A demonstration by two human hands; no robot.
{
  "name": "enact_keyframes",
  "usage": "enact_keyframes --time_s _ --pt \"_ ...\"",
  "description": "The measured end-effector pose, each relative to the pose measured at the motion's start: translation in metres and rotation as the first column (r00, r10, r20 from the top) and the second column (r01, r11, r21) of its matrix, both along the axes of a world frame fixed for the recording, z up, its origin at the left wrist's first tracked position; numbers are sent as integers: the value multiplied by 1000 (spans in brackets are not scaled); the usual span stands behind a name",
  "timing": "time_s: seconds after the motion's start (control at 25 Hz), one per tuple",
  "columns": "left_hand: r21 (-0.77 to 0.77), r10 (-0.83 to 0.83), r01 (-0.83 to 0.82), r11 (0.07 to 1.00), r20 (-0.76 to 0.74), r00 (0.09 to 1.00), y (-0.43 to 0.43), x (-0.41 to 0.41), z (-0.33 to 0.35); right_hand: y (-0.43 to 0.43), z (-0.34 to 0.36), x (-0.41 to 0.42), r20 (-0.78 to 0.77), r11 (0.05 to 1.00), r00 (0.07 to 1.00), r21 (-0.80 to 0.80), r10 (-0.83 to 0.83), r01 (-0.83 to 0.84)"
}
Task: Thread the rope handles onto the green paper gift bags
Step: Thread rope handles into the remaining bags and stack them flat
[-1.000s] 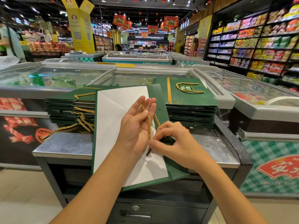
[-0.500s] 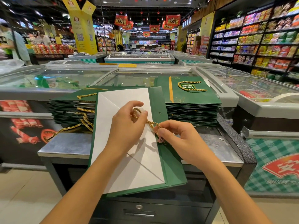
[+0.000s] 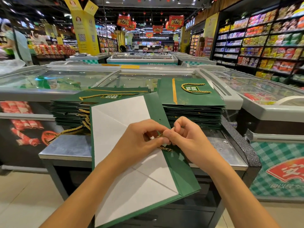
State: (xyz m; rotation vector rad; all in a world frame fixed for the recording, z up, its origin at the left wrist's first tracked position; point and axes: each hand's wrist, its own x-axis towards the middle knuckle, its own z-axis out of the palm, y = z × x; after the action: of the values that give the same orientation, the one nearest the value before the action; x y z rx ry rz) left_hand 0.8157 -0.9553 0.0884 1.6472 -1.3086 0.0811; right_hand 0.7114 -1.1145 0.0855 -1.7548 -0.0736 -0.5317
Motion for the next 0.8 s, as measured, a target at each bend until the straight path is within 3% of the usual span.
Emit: enact_keyframes --time_s 0.16,0.28,0.36,0.8 --pt "-6 -18 18 1000 -112 994 1 1 -2 1 2 -1 10 999 999 8 -39 39" --pt "-5 8 -8 1000 -112 994 3 -2 -5 -2 0 1 24 982 982 45 -186 185" --pt "-8 -19 17 1000 -189 982 6 -5 -4 -6 -3 3 -6 966 971 92 -240 240" --pt "-7 -70 71 997 -260 963 17 -21 -9 -4 1 2 -122 971 971 101 -205 217"
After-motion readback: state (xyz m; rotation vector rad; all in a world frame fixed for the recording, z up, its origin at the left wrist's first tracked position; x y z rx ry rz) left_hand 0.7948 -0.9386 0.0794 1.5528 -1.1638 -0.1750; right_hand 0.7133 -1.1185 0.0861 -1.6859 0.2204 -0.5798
